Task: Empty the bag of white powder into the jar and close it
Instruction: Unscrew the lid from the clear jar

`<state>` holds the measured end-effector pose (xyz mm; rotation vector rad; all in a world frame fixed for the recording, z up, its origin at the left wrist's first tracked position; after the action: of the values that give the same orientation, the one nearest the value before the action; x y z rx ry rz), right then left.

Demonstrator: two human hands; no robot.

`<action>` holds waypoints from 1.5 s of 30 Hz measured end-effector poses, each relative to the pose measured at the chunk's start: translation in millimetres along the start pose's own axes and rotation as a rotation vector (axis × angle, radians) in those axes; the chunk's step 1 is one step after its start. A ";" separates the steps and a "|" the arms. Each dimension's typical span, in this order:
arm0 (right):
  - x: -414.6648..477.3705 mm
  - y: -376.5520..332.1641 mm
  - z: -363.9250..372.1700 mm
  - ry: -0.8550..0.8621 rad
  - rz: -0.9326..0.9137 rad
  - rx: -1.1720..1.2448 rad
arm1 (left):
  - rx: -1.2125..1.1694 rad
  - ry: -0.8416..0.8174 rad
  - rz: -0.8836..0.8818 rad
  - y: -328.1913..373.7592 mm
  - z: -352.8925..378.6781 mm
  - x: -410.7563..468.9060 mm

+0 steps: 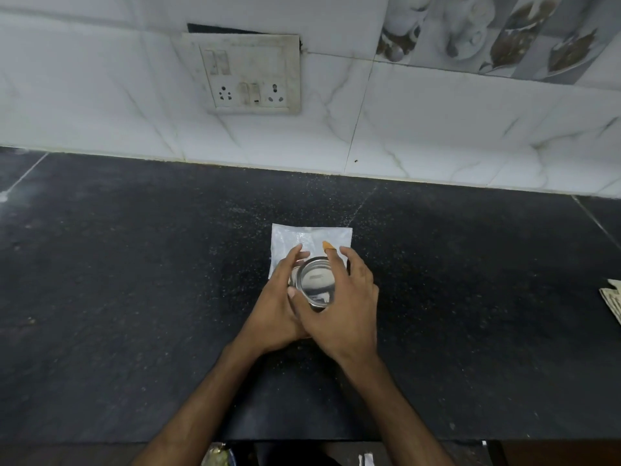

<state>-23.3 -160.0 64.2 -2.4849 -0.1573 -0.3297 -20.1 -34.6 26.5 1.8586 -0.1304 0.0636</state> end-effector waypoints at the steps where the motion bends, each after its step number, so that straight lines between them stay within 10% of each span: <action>1: 0.2 -2.1 2.9 0.000 -0.007 0.009 | -0.020 0.006 -0.015 1.3 1.3 0.6; 45: 19.3 13.4 9.8 -0.107 -0.311 0.028 | 0.030 0.065 -0.037 -3.4 -0.7 3.7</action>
<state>-0.3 -164.2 54.2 -2.4491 -0.5919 -0.3199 -16.0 -33.2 23.9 1.8864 -0.0505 0.1004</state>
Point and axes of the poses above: each hand's wrist, its own x-axis towards the middle knuckle, its own z-axis out of the palm, y = z × x, the point moved 2 cm from there along x, towards the middle knuckle, and after that the axes turned 2 degrees about y, right-handed, at the moved point
